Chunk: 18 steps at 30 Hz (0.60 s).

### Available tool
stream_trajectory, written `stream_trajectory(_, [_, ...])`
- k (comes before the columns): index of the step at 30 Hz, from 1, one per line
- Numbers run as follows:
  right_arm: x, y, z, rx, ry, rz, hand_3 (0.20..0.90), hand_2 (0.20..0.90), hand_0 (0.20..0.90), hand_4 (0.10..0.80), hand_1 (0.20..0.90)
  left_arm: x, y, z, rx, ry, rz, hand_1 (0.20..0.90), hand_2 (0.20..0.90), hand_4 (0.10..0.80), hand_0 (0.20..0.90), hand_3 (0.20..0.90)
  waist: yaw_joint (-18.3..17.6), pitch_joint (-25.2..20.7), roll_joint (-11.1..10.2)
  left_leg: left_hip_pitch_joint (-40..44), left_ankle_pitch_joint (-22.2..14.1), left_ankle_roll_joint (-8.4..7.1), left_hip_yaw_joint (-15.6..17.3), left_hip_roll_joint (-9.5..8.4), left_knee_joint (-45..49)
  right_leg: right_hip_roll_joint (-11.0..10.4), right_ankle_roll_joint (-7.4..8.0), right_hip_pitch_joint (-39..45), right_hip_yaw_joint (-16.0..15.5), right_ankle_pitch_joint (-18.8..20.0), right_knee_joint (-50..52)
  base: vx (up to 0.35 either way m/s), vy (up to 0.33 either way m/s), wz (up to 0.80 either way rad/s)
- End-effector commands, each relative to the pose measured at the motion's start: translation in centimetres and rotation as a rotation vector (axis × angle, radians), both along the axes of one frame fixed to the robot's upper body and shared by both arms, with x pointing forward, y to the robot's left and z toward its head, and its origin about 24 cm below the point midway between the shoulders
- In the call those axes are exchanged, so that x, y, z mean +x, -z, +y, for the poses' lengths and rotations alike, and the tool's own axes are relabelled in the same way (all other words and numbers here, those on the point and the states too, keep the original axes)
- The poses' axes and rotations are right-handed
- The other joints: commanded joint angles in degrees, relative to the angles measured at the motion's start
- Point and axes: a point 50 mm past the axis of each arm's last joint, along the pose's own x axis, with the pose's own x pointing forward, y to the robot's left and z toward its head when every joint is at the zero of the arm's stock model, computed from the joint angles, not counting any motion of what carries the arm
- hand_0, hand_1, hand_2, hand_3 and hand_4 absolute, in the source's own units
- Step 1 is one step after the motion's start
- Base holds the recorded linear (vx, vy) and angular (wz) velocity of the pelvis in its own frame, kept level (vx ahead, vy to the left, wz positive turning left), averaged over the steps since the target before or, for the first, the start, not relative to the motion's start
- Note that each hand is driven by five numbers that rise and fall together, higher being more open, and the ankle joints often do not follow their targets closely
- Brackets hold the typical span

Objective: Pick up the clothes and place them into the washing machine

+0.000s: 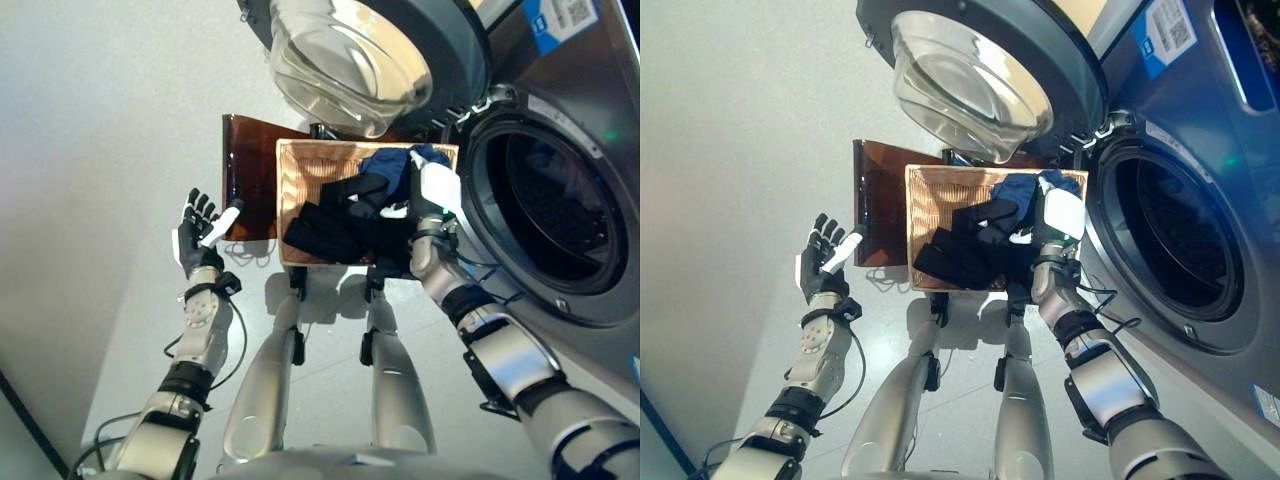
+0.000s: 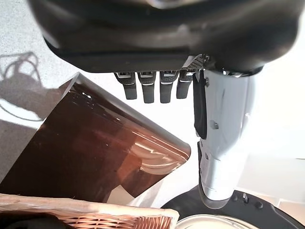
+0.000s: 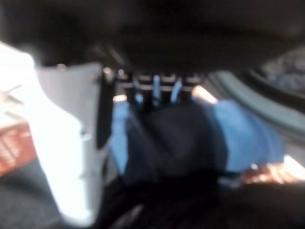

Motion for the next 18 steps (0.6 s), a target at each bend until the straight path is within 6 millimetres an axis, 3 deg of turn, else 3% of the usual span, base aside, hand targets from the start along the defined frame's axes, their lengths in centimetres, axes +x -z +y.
stream_trajectory(1, [1.0, -2.8, 0.3, 0.009, -0.013, -0.122, 0.9, 0.9, 0.9, 0.8, 0.9, 0.0, -3.0, 1.7, 0.053, -0.062, -0.162, 0.9, 0.9, 0.8, 0.9, 0.9, 0.37, -0.76, -0.6, 2.01, -5.29, -4.76, 1.47, -1.57, 1.68, -0.58, 1.9, 1.0, -0.89, -0.56, 0.24, 0.0, 0.0, 0.0])
stream_trajectory(14, [3.0, -5.8, 0.7, -0.079, -0.074, -0.062, 0.9, 0.9, 0.9, 0.8, 0.9, 0.1, -4.3, 2.4, 0.074, -0.025, -0.218, 0.9, 0.9, 0.8, 0.9, 0.9, 1.74, 0.75, 0.02, -1.24, -4.72, -4.82, 1.54, -1.79, 2.21, -0.57, 1.86, -2.12, -0.69, 0.03, 0.48, 0.0, 0.0, 0.0])
stream_trajectory(18, [3.7, -7.8, 0.6, -0.123, -0.059, -0.091, 0.9, 0.9, 0.9, 0.8, 0.9, 0.4, -5.3, 2.2, 0.089, 0.003, -0.259, 0.9, 0.9, 0.8, 0.9, 0.9, 2.44, 1.66, 0.5, -3.23, -4.39, -4.91, 1.34, -1.88, 2.41, -0.61, 1.93, -4.12, -0.64, 0.27, 0.65, -0.016, 0.0, 0.01])
